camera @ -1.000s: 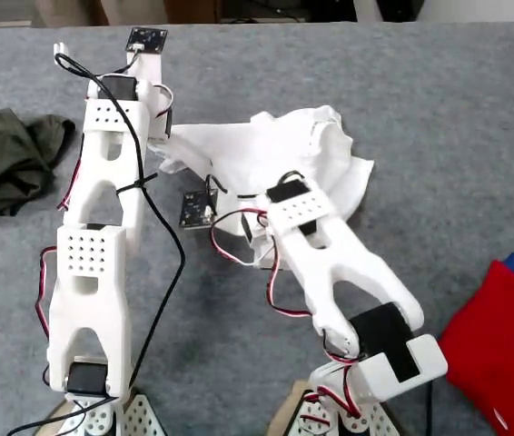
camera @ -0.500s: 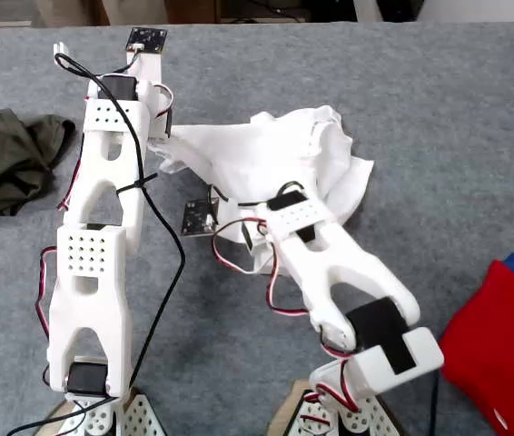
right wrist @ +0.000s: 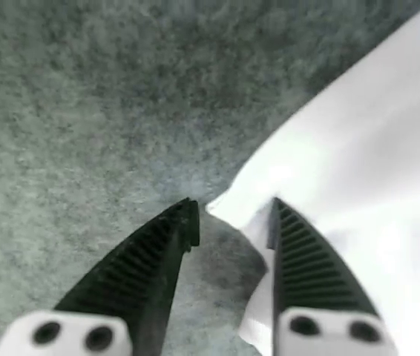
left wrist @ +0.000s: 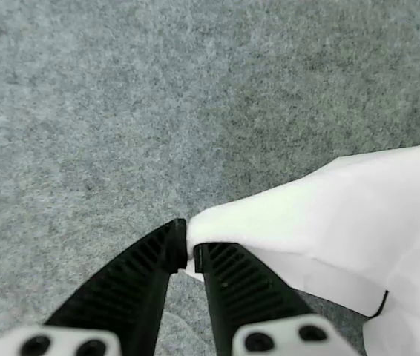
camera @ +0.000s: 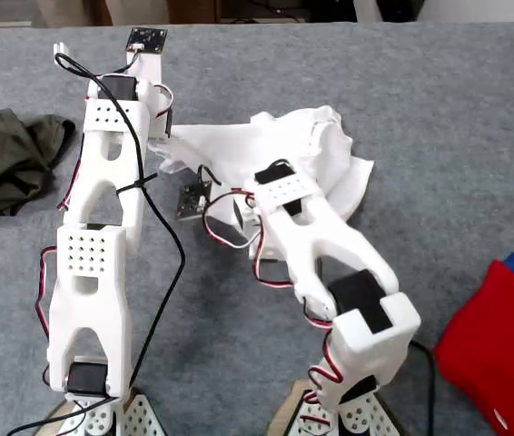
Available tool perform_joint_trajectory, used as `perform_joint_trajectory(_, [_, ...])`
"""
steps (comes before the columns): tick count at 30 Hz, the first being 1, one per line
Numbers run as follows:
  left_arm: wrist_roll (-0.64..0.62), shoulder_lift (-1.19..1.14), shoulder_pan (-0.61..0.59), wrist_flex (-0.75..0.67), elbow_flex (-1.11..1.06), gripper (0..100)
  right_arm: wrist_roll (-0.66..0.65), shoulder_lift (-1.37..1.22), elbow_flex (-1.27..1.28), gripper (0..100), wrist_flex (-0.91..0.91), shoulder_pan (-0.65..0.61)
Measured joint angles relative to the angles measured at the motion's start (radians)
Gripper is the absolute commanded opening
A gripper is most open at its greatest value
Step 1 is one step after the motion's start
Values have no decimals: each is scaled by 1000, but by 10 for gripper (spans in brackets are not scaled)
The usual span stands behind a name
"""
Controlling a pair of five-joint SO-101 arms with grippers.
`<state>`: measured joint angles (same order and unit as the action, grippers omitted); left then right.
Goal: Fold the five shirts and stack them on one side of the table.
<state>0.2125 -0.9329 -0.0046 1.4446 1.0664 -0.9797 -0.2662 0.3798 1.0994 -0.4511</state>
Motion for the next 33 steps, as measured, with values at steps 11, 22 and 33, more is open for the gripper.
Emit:
perform_joint_trajectory(11, [0, 0, 0, 0, 0, 19, 0, -5, -2, 108, 0, 0])
perform_joint_trajectory(22, [0, 0, 0, 0, 0, 19, 26, -14, -3, 4, 0, -2])
perform_joint_trajectory(33, [-15, 0, 0, -34, 0, 19, 295, 35, -382, 4, 189, 235])
